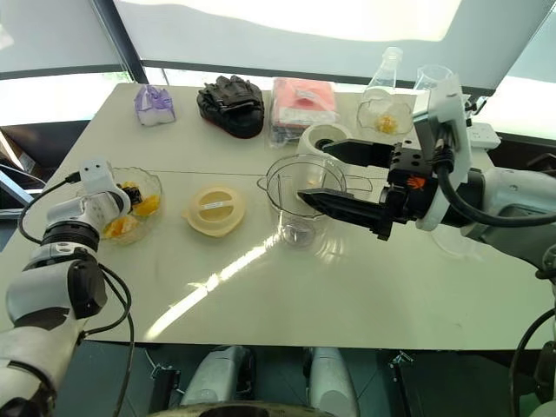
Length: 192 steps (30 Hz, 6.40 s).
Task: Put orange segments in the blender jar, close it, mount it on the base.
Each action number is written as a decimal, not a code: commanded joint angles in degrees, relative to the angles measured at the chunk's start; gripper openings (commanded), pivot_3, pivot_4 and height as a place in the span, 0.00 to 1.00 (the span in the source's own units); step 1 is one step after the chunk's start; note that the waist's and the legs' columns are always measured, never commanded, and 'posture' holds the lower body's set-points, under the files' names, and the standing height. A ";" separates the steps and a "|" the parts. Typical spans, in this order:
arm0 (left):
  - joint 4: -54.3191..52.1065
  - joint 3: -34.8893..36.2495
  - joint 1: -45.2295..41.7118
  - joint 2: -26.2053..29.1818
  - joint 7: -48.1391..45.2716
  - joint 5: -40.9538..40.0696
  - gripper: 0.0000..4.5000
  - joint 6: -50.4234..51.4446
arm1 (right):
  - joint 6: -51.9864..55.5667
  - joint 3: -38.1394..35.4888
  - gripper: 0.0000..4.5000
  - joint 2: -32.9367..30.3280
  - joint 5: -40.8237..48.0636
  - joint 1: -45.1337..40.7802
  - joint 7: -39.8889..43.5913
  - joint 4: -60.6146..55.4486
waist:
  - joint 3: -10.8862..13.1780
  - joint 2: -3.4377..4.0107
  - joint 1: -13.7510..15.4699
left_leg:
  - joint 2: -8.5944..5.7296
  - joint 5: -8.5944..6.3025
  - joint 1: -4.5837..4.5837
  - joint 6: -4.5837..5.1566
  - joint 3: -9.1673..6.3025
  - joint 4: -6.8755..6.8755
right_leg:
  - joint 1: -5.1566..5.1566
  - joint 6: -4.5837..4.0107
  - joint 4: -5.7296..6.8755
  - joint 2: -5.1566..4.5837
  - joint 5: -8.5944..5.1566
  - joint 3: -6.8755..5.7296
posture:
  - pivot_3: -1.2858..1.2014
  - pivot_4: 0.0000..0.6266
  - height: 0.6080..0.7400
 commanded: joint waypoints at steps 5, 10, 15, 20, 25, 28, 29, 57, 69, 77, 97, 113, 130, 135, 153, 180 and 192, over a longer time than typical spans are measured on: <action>2.14 0.56 -0.65 -0.33 1.22 -0.19 0.39 -1.60 | -0.81 -3.20 1.00 -0.81 0.67 0.82 -0.88 -1.13 | -0.01 0.00 -0.02 | 0.00 0.00 0.00 0.00 0.01 0.01 | 0.00 0.00 0.01 0.00 0.00 0.00 | 0.52 0.24 1.00; 1.89 0.19 -0.91 -0.04 0.36 -0.01 0.14 -2.19 | -1.01 -3.36 1.00 -0.56 0.74 1.15 -1.36 -1.37 | -0.06 0.09 0.00 | 0.00 0.01 0.08 -0.01 0.01 0.01 | 0.03 0.00 0.09 0.00 0.01 0.00 | 0.52 0.24 1.00; -1.82 -1.49 -1.03 0.99 -1.09 1.05 0.14 -0.55 | -1.33 -2.97 1.00 -0.06 0.19 1.26 -1.53 -1.18 | -0.06 0.09 -0.04 | 0.01 0.04 0.08 -0.06 -0.02 0.02 | 0.03 -0.06 0.10 0.02 0.03 0.00 | 0.52 0.24 1.00; -16.85 -3.52 2.28 2.69 -2.18 1.44 0.14 8.52 | -1.34 -3.14 1.00 0.02 -0.69 1.79 -1.03 -0.81 | -0.02 0.01 -0.07 | 0.01 0.04 -0.01 -0.06 -0.02 0.02 | 0.01 -0.05 0.03 0.02 0.04 -0.02 | 0.52 0.24 1.00; -49.30 -6.30 12.28 10.15 -12.65 -3.15 0.14 25.72 | -1.01 -4.63 1.00 -0.44 -1.53 3.76 0.20 0.00 | 0.02 -0.06 -0.30 | 0.02 0.03 -0.18 -0.06 -0.03 0.01 | -0.14 -0.05 0.01 0.00 0.04 0.01 | 0.52 0.24 1.00; -61.83 -7.62 17.23 17.53 -24.57 -8.79 0.14 31.11 | -0.92 -6.08 1.00 -0.38 -2.36 5.98 1.05 0.26 | 0.01 -0.03 -0.29 | 0.02 0.04 -0.29 -0.07 -0.03 0.01 | -0.29 -0.07 0.04 0.00 0.03 0.02 | 0.52 0.24 1.00; -65.13 -6.86 17.24 19.51 -29.91 -12.67 0.14 32.30 | -1.11 -7.09 1.00 0.26 -1.93 6.81 0.80 1.12 | 0.01 -0.03 -0.29 | 0.02 0.04 -0.32 -0.08 -0.01 0.01 | -0.34 -0.08 0.04 0.00 0.02 0.03 | 0.52 0.24 1.00; -25.79 -43.32 -22.13 -11.43 -72.97 1.57 0.14 -0.05 | -7.32 -19.91 1.00 13.94 -13.72 39.19 -8.12 -14.67 | -0.02 0.15 -0.08 | -0.13 0.00 -0.70 0.10 -0.30 0.53 | -0.33 -0.33 -0.05 0.47 -0.09 0.10 | 0.52 0.24 1.00; -25.87 -36.17 -23.92 -13.10 -74.02 0.56 0.77 -0.03 | -8.85 -17.62 1.00 13.54 -14.70 39.04 -8.78 -13.28 | -0.02 0.15 0.05 | -0.10 -0.07 -0.87 0.21 -0.31 0.74 | -0.40 -0.31 -0.06 0.43 -0.09 0.13 | 0.52 0.24 1.00; -38.52 -21.11 -22.99 -10.68 -71.29 -12.78 0.77 12.83 | -8.84 -18.18 1.00 14.07 -15.75 41.97 -6.72 -11.46 | -0.02 0.17 0.00 | -0.04 -0.07 -0.85 0.22 -0.34 0.75 | -0.40 -0.25 0.03 0.45 -0.09 0.12 | 0.52 0.24 1.00; -82.15 -20.75 16.14 1.39 -60.45 -23.28 0.77 21.26 | -28.86 -9.02 1.00 36.64 -60.79 42.76 -25.53 1.81 | -0.09 0.36 -0.14 | -0.04 0.07 -0.08 -0.04 -0.22 0.85 | 0.04 -0.29 0.65 0.43 -0.20 0.38 | 0.52 0.24 1.00; -86.97 -20.35 19.78 2.26 -54.25 -26.53 0.77 21.37 | -37.39 -15.96 1.00 35.37 -69.44 37.21 -27.45 24.02 | -0.08 0.57 -0.57 | -0.05 0.06 0.05 -0.04 -0.21 0.76 | 0.10 -0.32 0.65 0.45 -0.22 0.39 | 0.52 0.24 1.00; -89.17 -20.83 20.61 1.56 -49.57 -29.38 0.77 22.27 | -42.55 -16.23 1.00 31.07 -71.57 29.38 -25.90 41.63 | -0.07 0.58 -1.49 | -0.08 0.06 0.05 -0.03 -0.21 0.75 | 0.11 -0.32 0.63 0.45 -0.22 0.42 | 0.52 0.24 1.00; -89.53 -20.61 21.11 2.31 -49.02 -29.83 0.77 22.40 | -42.45 -16.26 1.00 31.04 -70.77 28.46 -25.45 41.30 | -0.06 0.62 -1.56 | -0.07 0.06 0.07 -0.03 -0.22 0.71 | 0.10 -0.32 0.63 0.48 -0.23 0.42 | 0.52 0.24 1.00; -89.65 -21.39 21.14 2.42 -47.44 -30.74 0.77 21.88 | -44.16 -13.57 1.00 31.02 -71.96 23.15 -25.18 46.65 | -0.04 0.64 -1.58 | -0.07 0.06 0.07 -0.03 -0.20 0.69 | 0.10 -0.32 0.59 0.46 -0.23 0.44 | 0.52 0.24 1.00; -90.30 -21.79 20.85 2.63 -46.38 -31.09 0.77 22.08 | -49.39 -13.06 1.00 30.96 -73.50 18.97 -29.55 56.14 | -0.01 0.68 -1.72 | -0.07 0.06 0.07 -0.03 -0.20 0.63 | 0.09 -0.31 0.55 0.47 -0.23 0.45 | 0.52 0.24 1.00; -90.42 -21.83 20.82 2.56 -46.15 -31.00 0.77 22.10 | -53.42 -13.87 1.00 29.11 -73.16 11.10 -32.93 69.76 | 0.01 0.69 -1.90 | -0.08 0.06 0.07 -0.03 -0.18 0.61 | 0.09 -0.31 0.52 0.47 -0.23 0.46 | 0.52 0.24 1.00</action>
